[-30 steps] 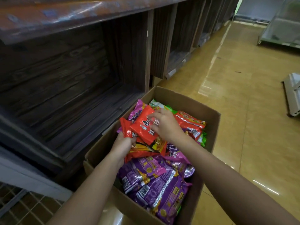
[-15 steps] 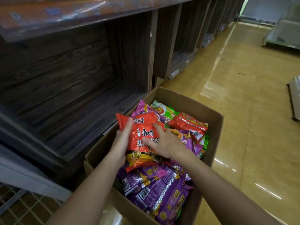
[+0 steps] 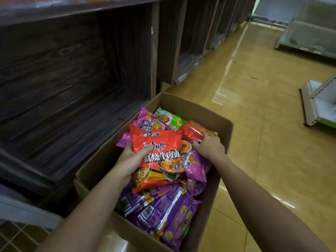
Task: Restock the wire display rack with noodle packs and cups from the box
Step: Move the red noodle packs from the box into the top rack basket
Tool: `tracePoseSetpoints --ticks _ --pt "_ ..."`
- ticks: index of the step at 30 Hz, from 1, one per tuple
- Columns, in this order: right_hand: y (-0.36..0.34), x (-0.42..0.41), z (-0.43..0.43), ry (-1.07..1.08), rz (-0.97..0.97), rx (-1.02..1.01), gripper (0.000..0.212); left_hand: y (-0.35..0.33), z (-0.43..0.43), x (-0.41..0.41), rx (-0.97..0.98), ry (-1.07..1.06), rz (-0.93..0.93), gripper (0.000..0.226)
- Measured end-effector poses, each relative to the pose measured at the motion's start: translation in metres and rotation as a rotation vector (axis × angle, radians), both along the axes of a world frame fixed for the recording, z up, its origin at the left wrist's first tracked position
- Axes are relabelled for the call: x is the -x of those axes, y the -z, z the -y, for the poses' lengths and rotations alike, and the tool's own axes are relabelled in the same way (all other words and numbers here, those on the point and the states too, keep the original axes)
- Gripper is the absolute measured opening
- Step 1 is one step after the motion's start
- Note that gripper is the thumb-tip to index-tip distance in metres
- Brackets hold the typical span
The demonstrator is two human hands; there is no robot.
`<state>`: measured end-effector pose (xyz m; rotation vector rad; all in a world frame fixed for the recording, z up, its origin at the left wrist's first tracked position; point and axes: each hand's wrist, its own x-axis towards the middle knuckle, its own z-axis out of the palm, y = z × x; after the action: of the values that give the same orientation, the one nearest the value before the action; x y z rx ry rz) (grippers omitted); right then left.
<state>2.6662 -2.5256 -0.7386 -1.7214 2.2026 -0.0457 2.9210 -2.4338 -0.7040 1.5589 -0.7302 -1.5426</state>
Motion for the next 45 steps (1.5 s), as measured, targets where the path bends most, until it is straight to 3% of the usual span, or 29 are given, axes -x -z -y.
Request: tracePoseSetpoints --ticks 2,6,13,16,18,22,26,30,34,38,42,45 --pt "-0.005 0.003 0.006 0.006 -0.012 -0.085 0.084 0.000 -0.002 0.004 0.004 0.002 0.023 0.057" --pt "-0.014 -0.005 0.021 0.098 -0.006 -0.119 0.085 0.001 -0.002 0.004 0.007 0.000 0.019 0.071" --pt "-0.011 -0.019 0.023 0.260 0.111 0.099 0.034 0.004 -0.004 0.003 0.022 0.000 0.037 0.068" --pt "-0.018 -0.025 0.016 0.102 0.004 0.314 0.026 0.006 -0.004 0.001 0.012 -0.013 0.048 0.074" --pt "-0.024 -0.028 0.007 0.029 0.032 0.471 0.017 0.006 -0.004 -0.001 -0.008 -0.036 0.051 0.076" --pt "-0.041 -0.021 -0.010 -0.005 0.179 0.639 0.011 0.000 -0.003 -0.003 -0.015 -0.096 0.046 0.065" --pt "-0.078 -0.020 -0.020 -0.010 0.423 0.718 0.011 -0.002 -0.002 -0.003 0.000 -0.161 0.063 0.075" --pt "-0.101 -0.020 -0.014 0.028 0.690 0.567 0.014 -0.003 -0.003 -0.003 0.008 -0.160 0.068 0.076" --pt "-0.109 -0.007 -0.018 0.067 1.065 0.042 0.018 -0.005 -0.005 -0.007 0.014 -0.125 0.071 0.080" --pt "-0.097 -0.008 -0.034 -0.109 0.968 -0.404 0.018 -0.005 -0.008 -0.009 0.011 -0.114 0.053 0.079" --pt "-0.068 -0.026 -0.033 -0.009 0.846 -0.394 0.016 -0.002 -0.012 -0.006 0.008 -0.124 0.044 0.079" --pt "-0.060 -0.022 -0.028 0.250 1.176 -0.312 0.036 0.001 -0.011 -0.008 -0.008 -0.124 0.058 0.074"
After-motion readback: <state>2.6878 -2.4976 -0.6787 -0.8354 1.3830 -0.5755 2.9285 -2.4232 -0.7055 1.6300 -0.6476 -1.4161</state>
